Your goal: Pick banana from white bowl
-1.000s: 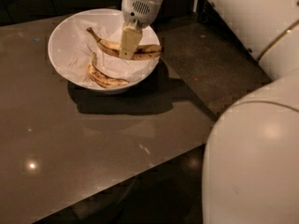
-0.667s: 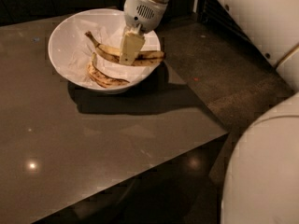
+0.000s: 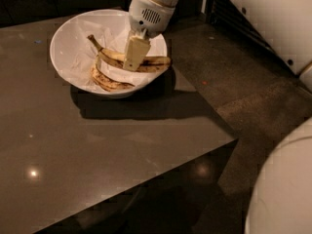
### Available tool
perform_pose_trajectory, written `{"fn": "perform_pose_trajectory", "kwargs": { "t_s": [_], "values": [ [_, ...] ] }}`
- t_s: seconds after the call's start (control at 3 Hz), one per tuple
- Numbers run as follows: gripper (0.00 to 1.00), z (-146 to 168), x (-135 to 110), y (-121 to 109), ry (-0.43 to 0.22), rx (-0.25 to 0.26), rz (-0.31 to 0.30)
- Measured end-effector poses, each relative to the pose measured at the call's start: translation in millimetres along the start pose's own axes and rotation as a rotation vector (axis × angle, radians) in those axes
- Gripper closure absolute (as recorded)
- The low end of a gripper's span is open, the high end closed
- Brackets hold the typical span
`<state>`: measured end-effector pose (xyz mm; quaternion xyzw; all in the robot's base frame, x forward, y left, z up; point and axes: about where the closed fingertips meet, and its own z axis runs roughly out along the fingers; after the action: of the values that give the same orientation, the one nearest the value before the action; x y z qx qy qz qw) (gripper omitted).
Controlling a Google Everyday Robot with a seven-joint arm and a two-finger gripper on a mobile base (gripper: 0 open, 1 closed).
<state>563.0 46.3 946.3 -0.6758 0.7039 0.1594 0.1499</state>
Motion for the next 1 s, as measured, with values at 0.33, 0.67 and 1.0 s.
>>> {"fn": "perform_pose_trajectory", "kwargs": {
  "t_s": [0.33,0.67,1.0],
  "values": [
    [1.00,-4.1,6.9,29.5,-0.014,0.004,0.040],
    [1.00,-0.6,22.4,63.3,-0.019,-0.005,0.091],
    [1.00,-1.9,21.5,73.4,-0.022,-0.004,0.082]
  ]
}}
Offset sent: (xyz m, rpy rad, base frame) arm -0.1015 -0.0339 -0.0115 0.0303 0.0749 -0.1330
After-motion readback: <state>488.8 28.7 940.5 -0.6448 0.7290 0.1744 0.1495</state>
